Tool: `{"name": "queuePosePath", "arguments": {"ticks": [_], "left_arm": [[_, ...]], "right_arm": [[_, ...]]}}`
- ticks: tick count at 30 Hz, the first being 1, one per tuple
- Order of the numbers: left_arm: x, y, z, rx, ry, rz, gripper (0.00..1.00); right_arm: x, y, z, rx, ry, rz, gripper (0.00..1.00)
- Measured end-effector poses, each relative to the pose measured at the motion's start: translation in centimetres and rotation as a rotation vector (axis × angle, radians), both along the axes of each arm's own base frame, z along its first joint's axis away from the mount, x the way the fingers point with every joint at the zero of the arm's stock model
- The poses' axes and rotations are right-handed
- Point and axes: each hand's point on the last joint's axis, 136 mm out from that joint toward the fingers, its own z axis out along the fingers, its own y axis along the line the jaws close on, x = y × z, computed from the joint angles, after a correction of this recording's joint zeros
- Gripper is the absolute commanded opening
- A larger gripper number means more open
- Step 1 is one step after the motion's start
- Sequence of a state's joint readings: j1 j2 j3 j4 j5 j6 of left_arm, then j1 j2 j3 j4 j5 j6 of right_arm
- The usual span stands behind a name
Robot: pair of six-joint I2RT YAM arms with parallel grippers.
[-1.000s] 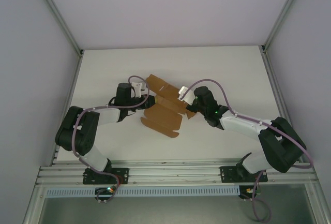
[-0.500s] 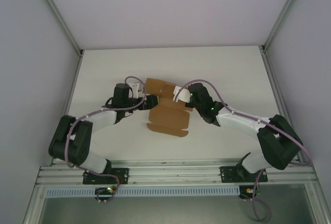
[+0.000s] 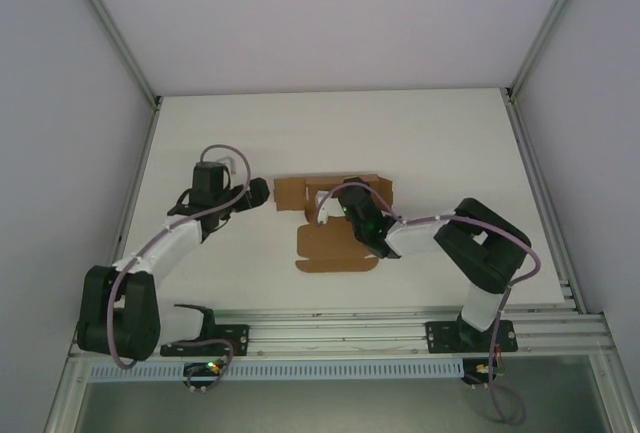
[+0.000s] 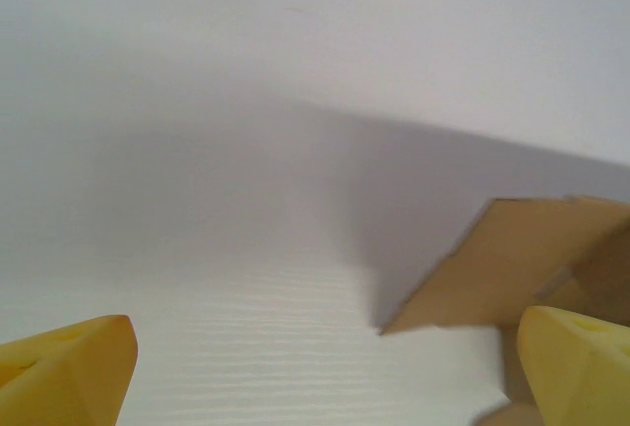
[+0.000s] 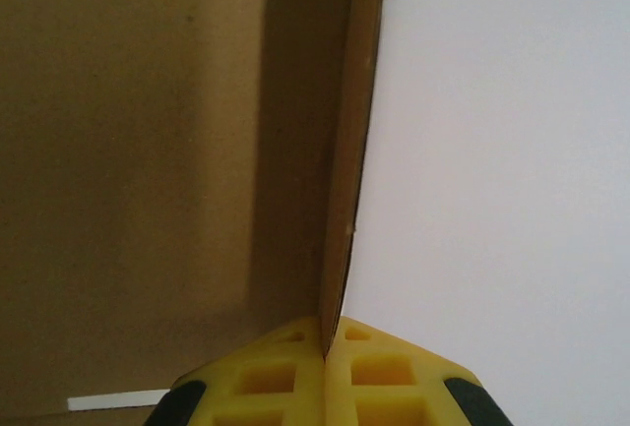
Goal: Assemble paper box
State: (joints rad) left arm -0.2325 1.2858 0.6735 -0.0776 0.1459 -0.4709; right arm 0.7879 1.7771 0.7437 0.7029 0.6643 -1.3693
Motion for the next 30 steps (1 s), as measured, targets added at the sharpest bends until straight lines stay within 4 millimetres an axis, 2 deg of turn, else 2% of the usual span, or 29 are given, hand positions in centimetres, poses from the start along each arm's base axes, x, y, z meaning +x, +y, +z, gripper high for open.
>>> {"name": "queuePosePath", "arguments": {"ticks": [3,7,11,14,18,22,26,30], "left_arm": [[1.5,1.5,-1.1,0.016,0.042,0.060,1.00],[3.9,2.2,-1.8,0.018,0.069,0.085,1.00],[6.3,1.3,-1.5,-0.006,0.051,0.063,0.97],[7.2,0.0,-1.3,-0.039,0.030,0.002,0.86],[6.7,-3.0,-1.7,-0.069,0.027,-0.131,0.74],[5.4,-6.2,-1.6,-0.095,0.018,-0.268,0.52],[4.1,-8.3,-1.4,-0.140,-0.008,-0.361,0.42],[1.9,-10.0,-1.8,-0.165,0.000,-0.431,0.39]], "right_arm": [[0.0,0.7,0.5,-0.009,-0.063,0.024,0.00],[0.1,1.0,1.9,-0.008,-0.140,0.042,0.00],[0.2,1.2,2.8,-0.003,-0.174,0.047,0.00],[0.2,1.2,2.6,0.006,-0.166,0.045,0.00],[0.2,1.1,2.3,0.028,-0.149,0.040,0.00],[0.2,1.0,2.1,0.039,-0.140,0.034,0.00],[0.5,0.6,2.0,0.054,-0.133,0.019,0.00],[0.5,0.5,2.2,0.081,-0.131,0.010,0.00]]}}
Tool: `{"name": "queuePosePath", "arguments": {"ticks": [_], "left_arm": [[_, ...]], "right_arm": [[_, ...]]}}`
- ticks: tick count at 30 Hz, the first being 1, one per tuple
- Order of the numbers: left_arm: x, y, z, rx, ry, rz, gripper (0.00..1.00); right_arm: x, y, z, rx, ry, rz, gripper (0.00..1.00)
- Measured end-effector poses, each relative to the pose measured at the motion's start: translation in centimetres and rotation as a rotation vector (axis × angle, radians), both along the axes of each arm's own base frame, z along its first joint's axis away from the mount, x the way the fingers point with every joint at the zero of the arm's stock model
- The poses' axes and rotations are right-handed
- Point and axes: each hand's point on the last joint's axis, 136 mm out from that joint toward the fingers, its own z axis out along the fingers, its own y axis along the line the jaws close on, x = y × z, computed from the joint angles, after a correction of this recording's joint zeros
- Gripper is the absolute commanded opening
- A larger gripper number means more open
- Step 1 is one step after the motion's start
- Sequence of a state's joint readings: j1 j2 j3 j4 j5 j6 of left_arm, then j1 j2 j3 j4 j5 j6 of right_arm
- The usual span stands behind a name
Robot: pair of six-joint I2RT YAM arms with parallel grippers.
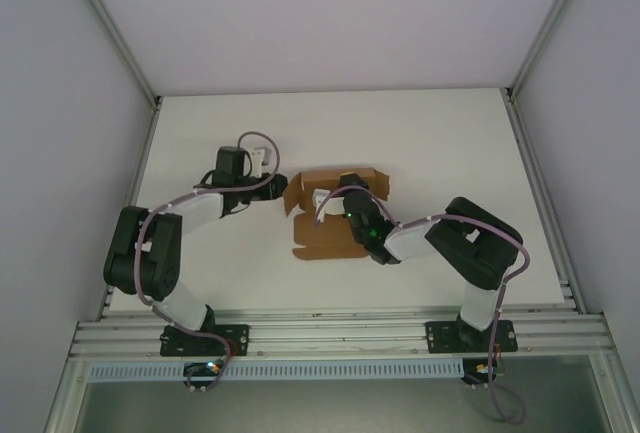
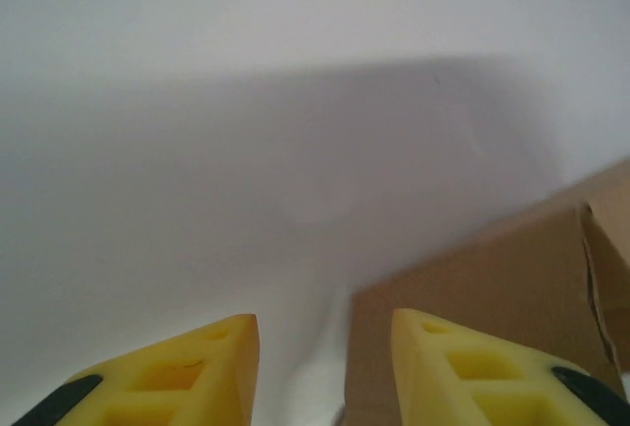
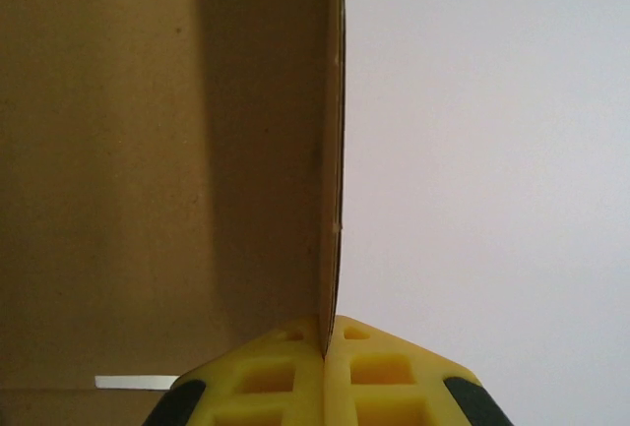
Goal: Assemble paper box
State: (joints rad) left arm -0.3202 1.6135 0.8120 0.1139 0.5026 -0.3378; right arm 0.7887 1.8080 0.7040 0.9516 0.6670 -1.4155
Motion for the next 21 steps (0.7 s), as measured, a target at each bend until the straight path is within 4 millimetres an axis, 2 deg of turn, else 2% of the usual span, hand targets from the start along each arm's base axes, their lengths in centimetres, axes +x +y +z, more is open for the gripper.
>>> {"name": "queuePosePath", "arguments": {"ticks": [6,10,14,21], "left_arm": [[-2.4,-2.8,-0.2,-0.017,0.004,-0.104,0.37],[-2.5,-3.0,-0.2,-0.020,-0.013,-0.115,0.39],[-2.7,-3.2,-0.4,-0.009,-0.039,-0.134,0.45],[-5.1,-4.1,-2.4,0.019,-0.064,-0.200,0.51]], "right_arm": [[0.1,-0.4,0.4,0.030,0.004,-0.017,0.00],[0.2,-0.6,0.3,0.035,0.006,-0.022,0.00],[0.0,-0.8,0.1,0.032,0.007,-0.025,0.00],[-0.5,-1.4,-1.0,0.011,0.026,-0.032,0.00]]}}
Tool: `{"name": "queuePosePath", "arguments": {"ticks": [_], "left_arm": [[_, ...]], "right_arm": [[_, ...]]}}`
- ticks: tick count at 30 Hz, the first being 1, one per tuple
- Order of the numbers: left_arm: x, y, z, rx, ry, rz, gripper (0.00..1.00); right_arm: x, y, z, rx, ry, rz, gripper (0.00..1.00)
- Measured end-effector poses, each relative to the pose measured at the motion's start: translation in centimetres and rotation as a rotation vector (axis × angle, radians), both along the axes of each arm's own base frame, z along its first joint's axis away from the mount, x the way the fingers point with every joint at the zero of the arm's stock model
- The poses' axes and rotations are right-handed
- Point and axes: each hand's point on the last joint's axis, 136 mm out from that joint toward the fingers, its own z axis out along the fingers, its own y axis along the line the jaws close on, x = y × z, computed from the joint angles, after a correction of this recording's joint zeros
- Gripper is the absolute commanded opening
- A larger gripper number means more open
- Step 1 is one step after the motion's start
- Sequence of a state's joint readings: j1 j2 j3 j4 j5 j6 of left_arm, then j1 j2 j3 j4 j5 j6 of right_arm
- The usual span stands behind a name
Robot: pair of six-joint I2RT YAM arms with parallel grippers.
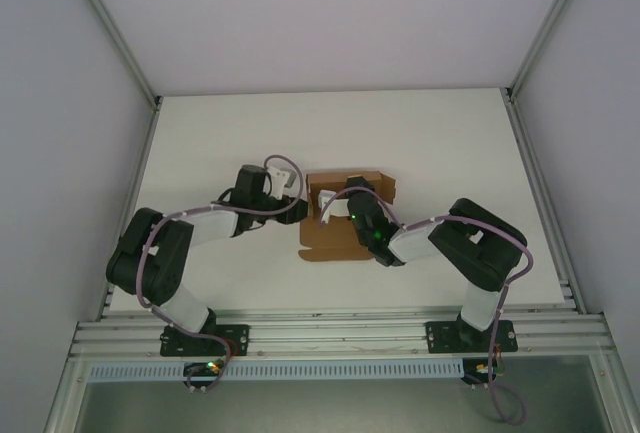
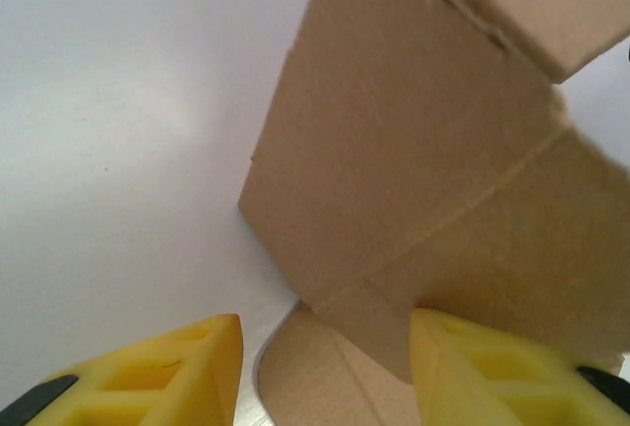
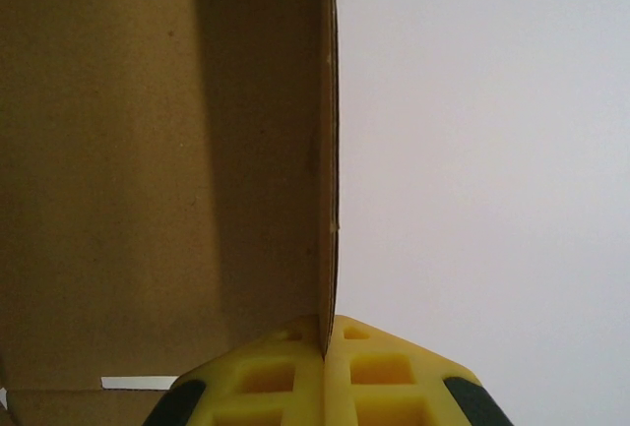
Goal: Assemble paper box
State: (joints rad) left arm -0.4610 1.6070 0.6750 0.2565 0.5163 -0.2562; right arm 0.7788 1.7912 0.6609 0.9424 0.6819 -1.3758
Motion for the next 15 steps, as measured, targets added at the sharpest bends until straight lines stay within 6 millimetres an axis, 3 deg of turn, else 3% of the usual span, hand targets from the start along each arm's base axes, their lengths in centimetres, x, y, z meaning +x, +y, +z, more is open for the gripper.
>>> {"name": "queuePosePath", "arguments": {"ticks": [6,11,15], "left_arm": [[0.8,-0.8,1.4,-0.036,-0.107,-0.033,0.56],[1.6,-1.3,2.6,-0.057,-0.176,-0.036,0.54],[2.3,-1.3,2.4,-0.042,-0.202,-0.015,0.50]], "right_arm": [[0.0,0.0,0.0,0.000,0.000,0.000,0.00],[0.0,0.0,0.1,0.003,-0.003,-0.003,0.00],[-0.2,0.1,0.6,0.022,-0.006,-0.001,0.00]]}}
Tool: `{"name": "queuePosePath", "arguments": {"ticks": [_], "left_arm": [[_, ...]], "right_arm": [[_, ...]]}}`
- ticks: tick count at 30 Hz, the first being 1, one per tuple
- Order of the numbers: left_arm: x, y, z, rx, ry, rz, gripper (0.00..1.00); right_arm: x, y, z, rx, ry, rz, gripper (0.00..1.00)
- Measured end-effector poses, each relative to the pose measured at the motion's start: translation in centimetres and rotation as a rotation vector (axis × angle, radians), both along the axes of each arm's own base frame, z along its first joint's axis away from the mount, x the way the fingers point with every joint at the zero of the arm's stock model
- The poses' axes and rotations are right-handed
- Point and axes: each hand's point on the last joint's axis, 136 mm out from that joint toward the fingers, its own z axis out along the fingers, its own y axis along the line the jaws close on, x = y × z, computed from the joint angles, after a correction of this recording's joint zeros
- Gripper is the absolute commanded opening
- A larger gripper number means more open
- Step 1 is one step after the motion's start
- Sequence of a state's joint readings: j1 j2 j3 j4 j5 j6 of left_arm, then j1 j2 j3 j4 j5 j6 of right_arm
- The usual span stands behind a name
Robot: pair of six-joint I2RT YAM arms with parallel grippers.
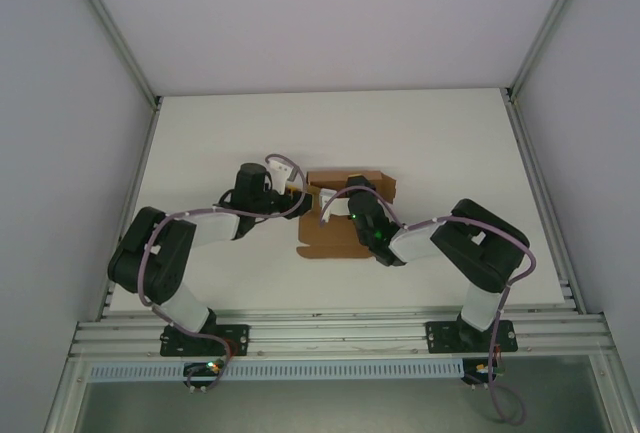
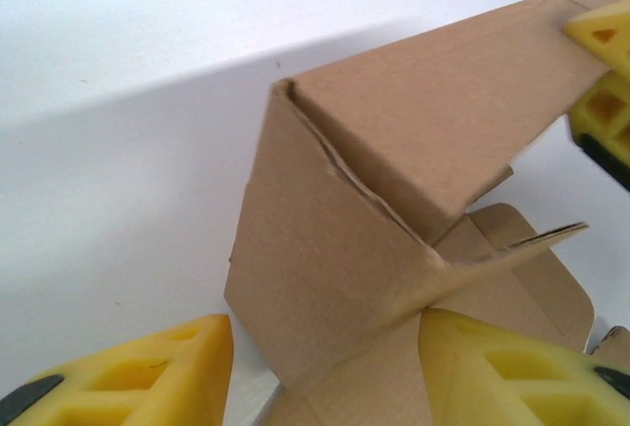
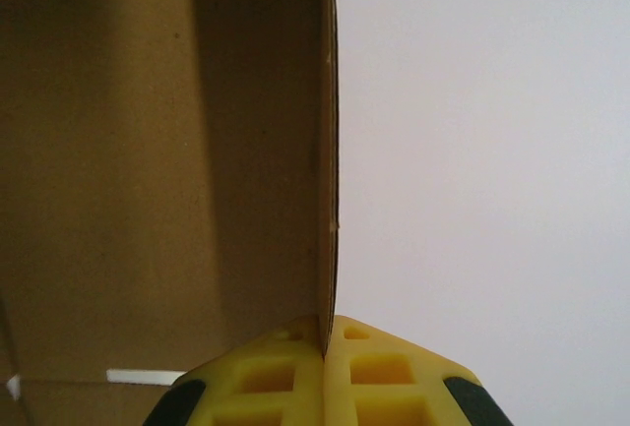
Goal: Assemble paper box
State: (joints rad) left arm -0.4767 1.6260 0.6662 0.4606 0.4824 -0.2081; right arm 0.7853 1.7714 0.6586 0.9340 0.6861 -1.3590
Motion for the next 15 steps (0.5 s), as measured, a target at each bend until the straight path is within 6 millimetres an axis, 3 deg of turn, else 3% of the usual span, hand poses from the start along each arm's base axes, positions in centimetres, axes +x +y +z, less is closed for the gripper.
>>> {"name": "queuePosePath", "arguments": {"ticks": [12,15], "left_arm": [[0.9,-0.7,-0.9,0.108,-0.133,0.074,0.41],[1.4,-1.1,-1.1,0.130,-0.184,0.095,0.34]], "right_arm": [[-1.6,0.2,-1.1,0.006,0.043,0.000,0.00],[-1.8,0.1,-1.1,0.021,0.065,-0.006,0.00]]}}
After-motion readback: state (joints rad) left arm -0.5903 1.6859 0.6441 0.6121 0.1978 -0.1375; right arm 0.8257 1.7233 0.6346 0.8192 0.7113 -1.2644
